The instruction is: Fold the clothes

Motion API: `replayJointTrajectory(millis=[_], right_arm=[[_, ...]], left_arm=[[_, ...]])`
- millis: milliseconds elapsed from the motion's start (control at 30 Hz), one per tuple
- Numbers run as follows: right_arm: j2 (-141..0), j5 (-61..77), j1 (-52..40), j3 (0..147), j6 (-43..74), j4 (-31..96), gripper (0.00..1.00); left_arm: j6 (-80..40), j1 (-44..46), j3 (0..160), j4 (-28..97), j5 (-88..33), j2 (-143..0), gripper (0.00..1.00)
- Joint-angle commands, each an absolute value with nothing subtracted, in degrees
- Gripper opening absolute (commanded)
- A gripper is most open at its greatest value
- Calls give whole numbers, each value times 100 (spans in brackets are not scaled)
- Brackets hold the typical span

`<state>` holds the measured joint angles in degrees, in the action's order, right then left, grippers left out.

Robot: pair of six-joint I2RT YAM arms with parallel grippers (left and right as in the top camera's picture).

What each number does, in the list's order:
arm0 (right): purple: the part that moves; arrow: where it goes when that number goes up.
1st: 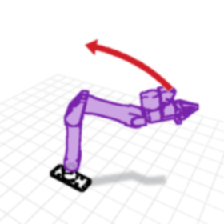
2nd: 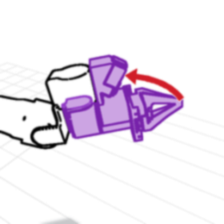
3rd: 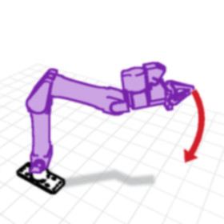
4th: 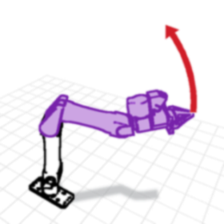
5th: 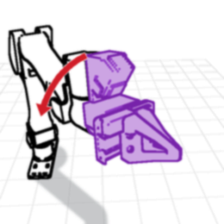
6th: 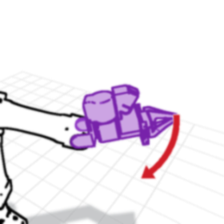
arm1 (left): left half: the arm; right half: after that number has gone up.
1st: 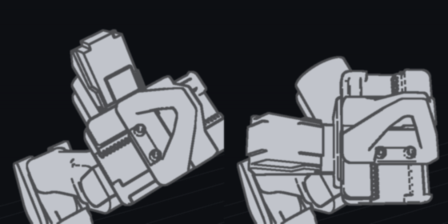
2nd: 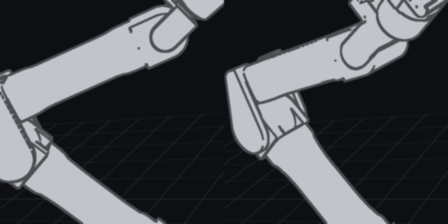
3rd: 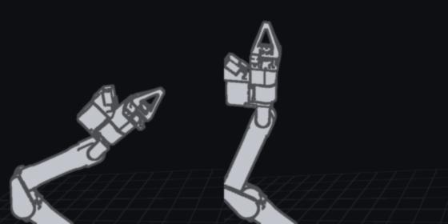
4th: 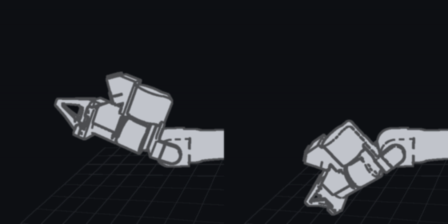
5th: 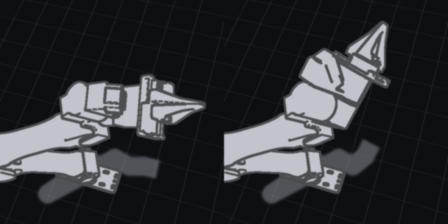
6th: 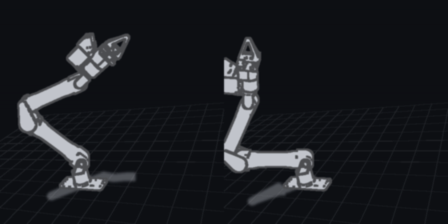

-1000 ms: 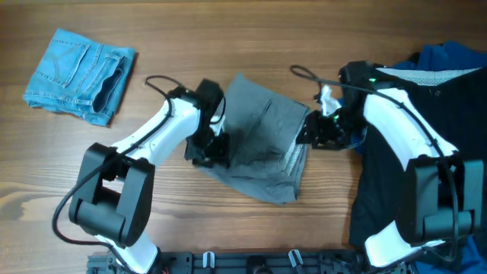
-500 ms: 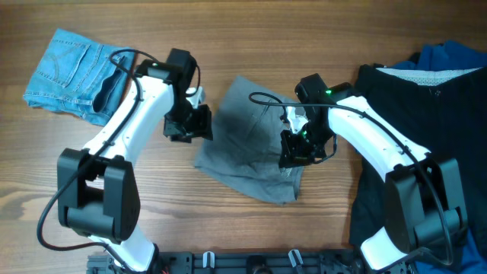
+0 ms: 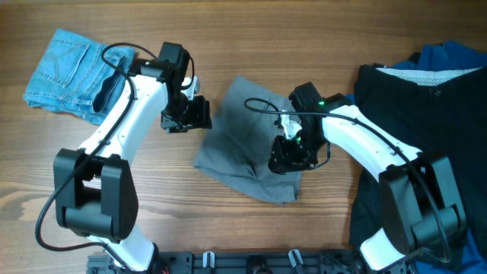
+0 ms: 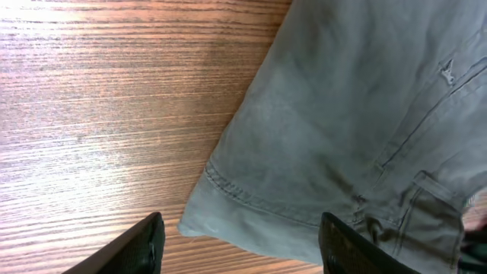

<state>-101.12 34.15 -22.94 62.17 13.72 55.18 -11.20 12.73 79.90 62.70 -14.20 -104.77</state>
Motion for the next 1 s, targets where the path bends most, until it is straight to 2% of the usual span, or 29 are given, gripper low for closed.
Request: replayJointTrajectory(millis=[0,133,167,200,233,333,433,467,500,533,600,667,767,867,967], right_arm=[[-9867,3330,-2141,6294,1404,5889,38],[-9369,3024,-1868,6414,1234,6075,40],[-9279,3024,-1861,6414,1223,6077,43],[-9227,3024,-1861,6414,1221,6080,49],[-9209,3026,-1874,6412,1221,6077,60],[-9310,3020,-1999,6287,1376,5778,75],[-9529,3028,-2222,5999,1695,5262,77],[-9601,3061,-2281,5922,1793,5157,76],[-9714,3293,-2359,5846,1809,5028,65],[-9776,3461,-2405,5822,1796,4978,40],[-9821,3741,-2480,5791,1776,4923,6],[-9806,4023,-2521,5784,1509,5048,4],[-9797,3881,-2499,5789,1505,5876,4],[-9800,2661,-2499,5782,1769,6619,4],[-9804,2185,-2499,5752,2119,6381,4]], left_arm=[[-1068,1262,8079,6300,-1315,-10394,65],[-1068,1262,8079,6292,-1310,-10392,66],[-1068,1262,8079,6292,-1295,-10392,66],[-1068,1262,8079,6292,-1295,-10392,66],[-1068,1260,8079,6292,-1295,-10394,66],[-1068,1262,8079,6289,-1295,-10394,66],[-1068,1262,8079,6296,-1295,-10394,67],[-1070,1260,8079,6296,-1295,-10394,67],[-1068,1260,8079,6296,-1295,-10392,69],[-1068,1260,8079,6300,-1297,-10394,70],[-1068,1262,8079,6300,-1297,-10392,72],[-1070,1262,8079,6316,-1297,-10392,73],[-1070,1262,8079,6486,-1302,-10392,75],[-1070,1264,8047,6685,-1616,-10394,73],[-1072,1264,7953,6641,-1942,-10394,55]])
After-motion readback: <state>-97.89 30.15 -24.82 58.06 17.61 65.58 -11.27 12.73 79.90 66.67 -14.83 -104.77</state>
